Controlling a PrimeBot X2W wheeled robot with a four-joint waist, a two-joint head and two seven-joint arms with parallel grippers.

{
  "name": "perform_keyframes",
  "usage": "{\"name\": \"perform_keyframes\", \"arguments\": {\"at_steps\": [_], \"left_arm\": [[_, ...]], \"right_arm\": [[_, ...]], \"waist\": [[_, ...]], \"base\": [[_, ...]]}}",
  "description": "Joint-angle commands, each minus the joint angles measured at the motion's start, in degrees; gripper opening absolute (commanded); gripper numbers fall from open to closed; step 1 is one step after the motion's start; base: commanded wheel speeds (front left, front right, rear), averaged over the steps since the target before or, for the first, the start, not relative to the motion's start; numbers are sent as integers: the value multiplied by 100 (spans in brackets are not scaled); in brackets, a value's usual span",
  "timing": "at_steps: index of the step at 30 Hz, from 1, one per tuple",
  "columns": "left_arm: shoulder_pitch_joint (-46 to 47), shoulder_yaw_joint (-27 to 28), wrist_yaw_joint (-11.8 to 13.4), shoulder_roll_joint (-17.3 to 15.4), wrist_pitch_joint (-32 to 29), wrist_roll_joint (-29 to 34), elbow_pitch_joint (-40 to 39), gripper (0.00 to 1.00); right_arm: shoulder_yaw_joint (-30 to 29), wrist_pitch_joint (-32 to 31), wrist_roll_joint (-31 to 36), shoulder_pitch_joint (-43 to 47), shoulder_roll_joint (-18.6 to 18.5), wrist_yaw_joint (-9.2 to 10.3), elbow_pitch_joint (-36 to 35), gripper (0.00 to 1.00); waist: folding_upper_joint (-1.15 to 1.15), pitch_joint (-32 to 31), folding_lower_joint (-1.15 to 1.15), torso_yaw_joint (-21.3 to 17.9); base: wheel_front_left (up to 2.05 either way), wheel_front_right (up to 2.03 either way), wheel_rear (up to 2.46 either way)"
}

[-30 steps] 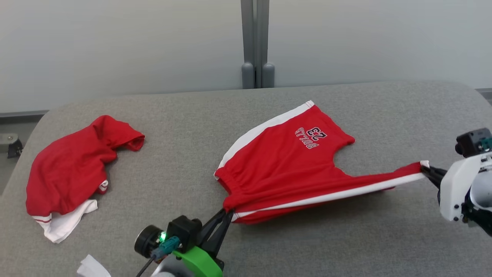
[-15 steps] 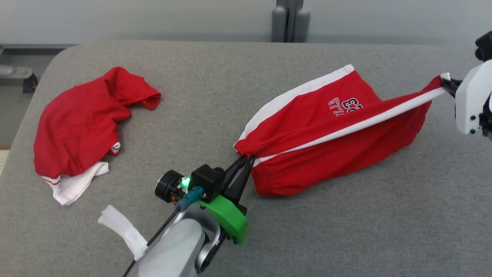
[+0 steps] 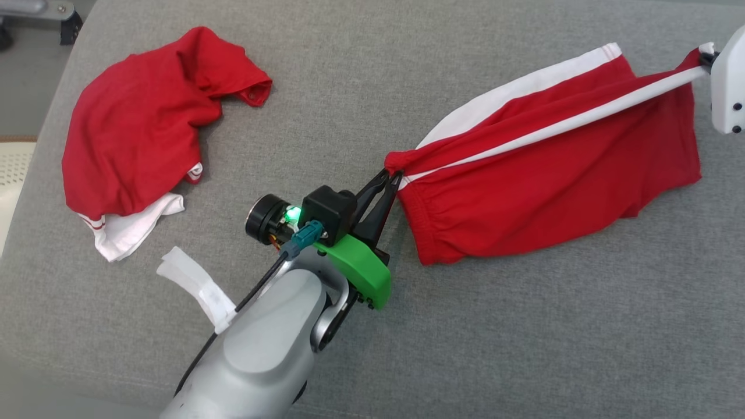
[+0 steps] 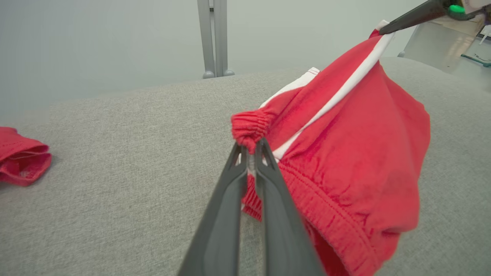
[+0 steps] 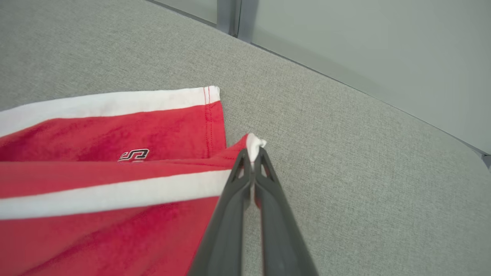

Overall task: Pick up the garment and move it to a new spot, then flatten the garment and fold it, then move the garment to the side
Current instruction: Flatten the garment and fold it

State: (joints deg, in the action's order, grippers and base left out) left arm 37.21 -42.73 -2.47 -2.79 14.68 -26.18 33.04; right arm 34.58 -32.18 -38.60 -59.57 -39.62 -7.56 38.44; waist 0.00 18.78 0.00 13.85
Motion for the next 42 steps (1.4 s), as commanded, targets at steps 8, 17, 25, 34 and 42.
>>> {"name": "perform_keyframes", "arguments": {"at_steps": [8,17,25,34,42], "left_arm": [[545,-596,340,-28,51,-624,-34,0],[862,-890,593,-27,54,-960,-164,0],[1000,-917,822,-24,55,-1128,-185,100],[714,-422,1047,-24,54,-940,-146,100],[132,625,1008,-55,54,-479,-240,100]], "right_arm": [[320,288,-29,-647,-67,14,590,0],[682,684,-124,-1092,0,13,949,0],[863,1159,-129,-1404,178,11,1410,100],[847,2179,-387,-1217,413,11,1804,100],[753,3485,-1063,-414,653,10,1471,100]], "waist": [[0,627,0,358],[0,847,0,451],[0,897,0,418],[0,525,0,204],[0,-160,0,-191]], "base": [[0,0,0],[0,0,0],[0,0,0],[0,0,0],[0,0,0]]}}
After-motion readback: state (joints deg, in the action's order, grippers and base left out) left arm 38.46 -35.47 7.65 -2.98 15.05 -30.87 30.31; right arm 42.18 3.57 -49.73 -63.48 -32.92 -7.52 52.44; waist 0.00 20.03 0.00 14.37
